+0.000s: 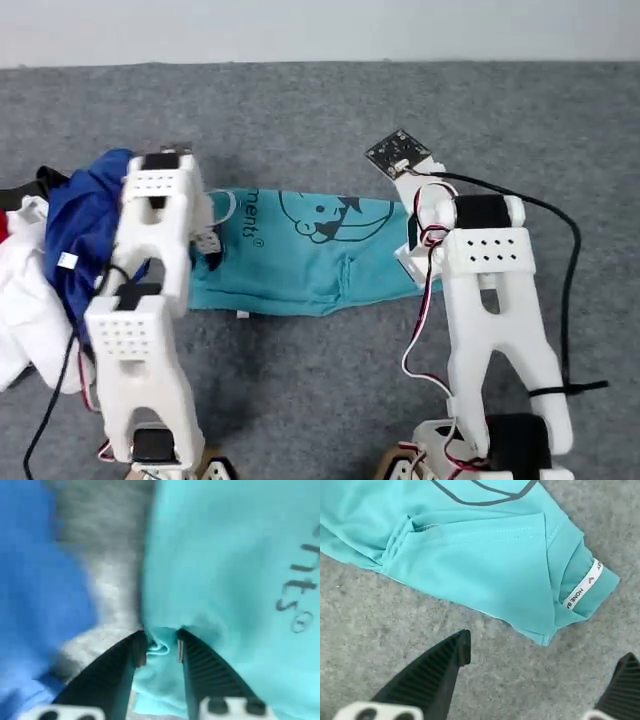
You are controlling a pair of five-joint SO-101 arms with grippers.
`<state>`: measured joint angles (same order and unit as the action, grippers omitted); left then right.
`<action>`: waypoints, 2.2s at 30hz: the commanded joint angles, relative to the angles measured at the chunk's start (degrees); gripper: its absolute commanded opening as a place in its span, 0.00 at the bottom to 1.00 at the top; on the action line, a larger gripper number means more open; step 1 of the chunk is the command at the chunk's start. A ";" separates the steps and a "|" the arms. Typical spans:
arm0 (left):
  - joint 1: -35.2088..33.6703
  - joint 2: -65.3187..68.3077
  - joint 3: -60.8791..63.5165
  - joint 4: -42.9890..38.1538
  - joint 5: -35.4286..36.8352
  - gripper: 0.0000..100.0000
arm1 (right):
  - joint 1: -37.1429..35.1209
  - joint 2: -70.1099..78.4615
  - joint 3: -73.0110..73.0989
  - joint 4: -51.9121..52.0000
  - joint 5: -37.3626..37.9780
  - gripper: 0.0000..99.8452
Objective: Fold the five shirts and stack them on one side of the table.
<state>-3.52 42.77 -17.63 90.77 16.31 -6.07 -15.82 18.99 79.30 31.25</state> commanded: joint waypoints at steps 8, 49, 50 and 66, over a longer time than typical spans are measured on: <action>4.13 12.92 -13.93 9.85 0.26 0.01 | -0.04 -2.33 -0.09 0.13 -0.79 0.44; 38.42 -9.05 -36.62 9.49 -9.49 0.01 | 36.18 -23.87 0.18 5.32 -0.35 0.44; 38.86 -7.03 -38.11 9.32 -9.49 0.01 | 36.18 -24.40 0.18 5.32 -0.35 0.44; 49.32 24.26 -75.12 4.66 -9.58 0.01 | 36.44 -28.35 0.18 7.78 -0.26 0.44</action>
<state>43.43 66.33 -86.90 96.48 7.52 29.89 -43.08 19.43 86.77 31.25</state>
